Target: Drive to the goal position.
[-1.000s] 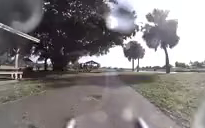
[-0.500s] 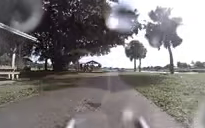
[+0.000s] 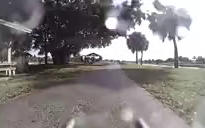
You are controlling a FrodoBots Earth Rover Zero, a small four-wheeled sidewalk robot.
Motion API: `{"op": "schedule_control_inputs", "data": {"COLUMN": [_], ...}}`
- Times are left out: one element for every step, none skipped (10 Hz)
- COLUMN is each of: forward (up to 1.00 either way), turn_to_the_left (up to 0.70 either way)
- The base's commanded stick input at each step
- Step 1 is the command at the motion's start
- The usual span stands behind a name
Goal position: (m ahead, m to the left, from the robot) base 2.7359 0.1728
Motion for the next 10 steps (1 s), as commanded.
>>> {"op": "schedule_control_inputs", "data": {"forward": [0.84, 0.84, 0.84, 0.84, 0.84, 0.84, 0.84, 0.84, 0.84, 0.84], "turn_to_the_left": [0.03, 0.03, 0.03, 0.03, 0.03, 0.03, 0.03, 0.03, 0.03, 0.03]}}
